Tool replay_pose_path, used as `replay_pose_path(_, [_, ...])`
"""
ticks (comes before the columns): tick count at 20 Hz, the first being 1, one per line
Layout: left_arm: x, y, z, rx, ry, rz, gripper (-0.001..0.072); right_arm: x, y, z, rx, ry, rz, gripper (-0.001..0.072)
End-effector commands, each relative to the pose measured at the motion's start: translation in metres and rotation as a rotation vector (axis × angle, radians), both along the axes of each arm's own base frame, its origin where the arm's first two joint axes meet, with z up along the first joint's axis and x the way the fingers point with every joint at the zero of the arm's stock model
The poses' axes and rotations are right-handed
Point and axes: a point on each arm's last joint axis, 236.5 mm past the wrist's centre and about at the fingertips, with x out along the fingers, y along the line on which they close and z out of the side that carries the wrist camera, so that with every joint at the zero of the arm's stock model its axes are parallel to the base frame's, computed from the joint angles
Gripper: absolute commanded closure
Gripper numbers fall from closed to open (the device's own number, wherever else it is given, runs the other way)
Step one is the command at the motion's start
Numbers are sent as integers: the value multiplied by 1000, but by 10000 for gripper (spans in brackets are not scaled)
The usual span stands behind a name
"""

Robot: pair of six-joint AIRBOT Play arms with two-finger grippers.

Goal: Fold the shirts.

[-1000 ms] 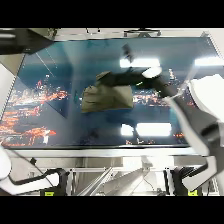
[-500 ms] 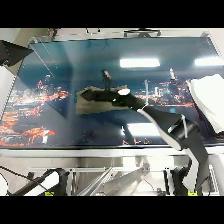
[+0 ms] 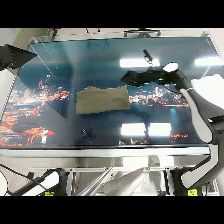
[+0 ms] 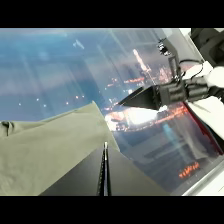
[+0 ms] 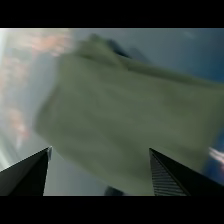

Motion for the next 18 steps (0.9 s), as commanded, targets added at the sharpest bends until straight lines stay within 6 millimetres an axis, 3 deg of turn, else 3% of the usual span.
replay_pose_path(1, [-2, 0, -2, 8, 3, -11, 678, -11, -54, -52, -123, 187, -40, 22])
replay_pose_path(7, [-2, 0, -2, 9, 5, -13, 679, -28, 7, -111, -122, 269, 32, 22])
replay_pose_path(12, [-2, -1, -2, 13, 0, -17, 679, -37, 67, -109, 3, 247, 82, 24])
replay_pose_path(13, [-3, -1, -2, 13, 0, -17, 679, -37, 73, -105, 23, 242, 79, 79])
replay_pose_path(15, [-3, -1, -3, 13, 1, -17, 679, -33, 81, -94, 69, 214, 85, 411])
replay_pose_path(17, [-4, -1, -4, 15, 6, -24, 679, -29, 81, -86, 98, 212, 70, 667])
replay_pose_path(18, [-6, -2, -4, 17, 11, -29, 679, -27, 80, -80, 102, 202, 65, 695])
